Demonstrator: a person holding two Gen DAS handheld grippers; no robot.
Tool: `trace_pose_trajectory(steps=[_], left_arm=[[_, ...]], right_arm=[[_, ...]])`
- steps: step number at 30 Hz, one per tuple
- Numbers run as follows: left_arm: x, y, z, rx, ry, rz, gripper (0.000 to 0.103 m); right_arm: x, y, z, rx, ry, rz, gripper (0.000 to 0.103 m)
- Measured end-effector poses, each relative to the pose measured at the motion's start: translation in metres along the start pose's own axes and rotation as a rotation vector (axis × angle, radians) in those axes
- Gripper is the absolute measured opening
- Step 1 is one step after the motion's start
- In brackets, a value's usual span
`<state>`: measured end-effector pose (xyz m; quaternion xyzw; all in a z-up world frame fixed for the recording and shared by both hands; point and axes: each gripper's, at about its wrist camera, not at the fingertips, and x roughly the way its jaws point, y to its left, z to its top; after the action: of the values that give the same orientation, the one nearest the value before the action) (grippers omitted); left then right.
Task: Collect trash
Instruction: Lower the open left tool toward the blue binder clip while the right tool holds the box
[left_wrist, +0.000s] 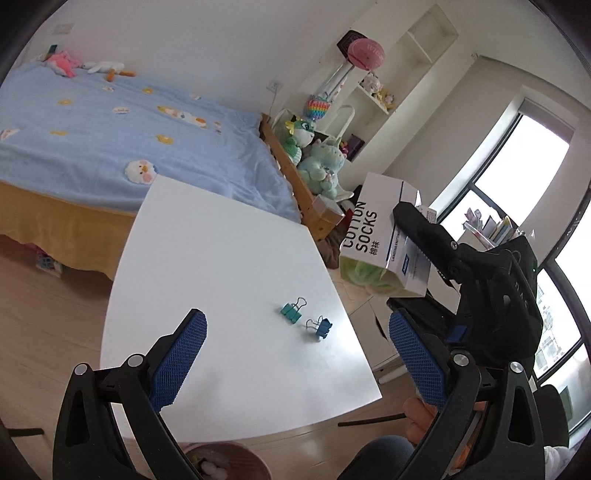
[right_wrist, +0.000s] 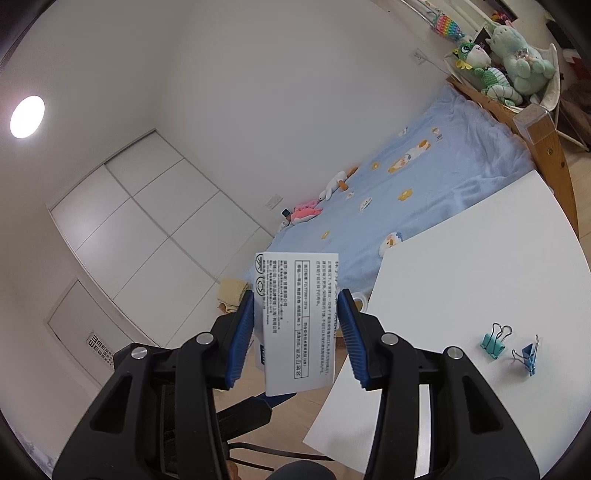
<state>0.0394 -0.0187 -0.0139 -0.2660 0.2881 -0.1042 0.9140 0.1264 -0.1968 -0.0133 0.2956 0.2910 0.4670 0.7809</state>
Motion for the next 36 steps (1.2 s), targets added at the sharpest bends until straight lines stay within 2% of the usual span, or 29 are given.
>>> trace_pose_trajectory(steps=[6,8,10,14,16,20,22,29,31,36], left_arm=[[0.002,-0.012,0.003,0.066,-0.034,-0.016,0.094],[0.005,-0.011,0.003,0.076,-0.032,-0.02,0.087],[0.008,-0.011,0.003,0.085,-0.022,-0.026,0.073],[0.008,-0.013,0.002,0.095,-0.026,-0.039,0.07],[0.006,-0.015,0.003,0.103,-0.028,-0.055,0.06],[0.006,-0.021,0.002,0.122,-0.02,-0.075,0.049],[0.005,-0.023,0.002,0.132,-0.02,-0.084,0.041],[0.004,-0.029,0.001,0.162,-0.021,-0.097,0.03],[0.003,-0.03,0.001,0.167,-0.018,-0.099,0.022],[0.003,-0.029,0.002,0.176,-0.026,-0.079,0.022]], right_arm=[[0.001,-0.001,-0.003,0.034,0.013,0.016,0.046],[0.002,-0.002,-0.003,0.052,0.015,0.02,0.046],[0.001,-0.003,-0.003,0.063,0.017,0.024,0.046],[0.001,-0.003,-0.004,0.078,0.017,0.033,0.046],[0.001,-0.003,-0.003,0.084,0.014,0.033,0.046],[0.002,-0.006,-0.001,0.091,0.015,0.026,0.046],[0.003,-0.007,-0.001,0.092,0.014,0.027,0.046],[0.003,-0.008,-0.001,0.093,0.016,0.028,0.046],[0.004,-0.009,-0.001,0.094,0.02,0.026,0.046],[0.004,-0.007,-0.002,0.099,0.021,0.031,0.046]])
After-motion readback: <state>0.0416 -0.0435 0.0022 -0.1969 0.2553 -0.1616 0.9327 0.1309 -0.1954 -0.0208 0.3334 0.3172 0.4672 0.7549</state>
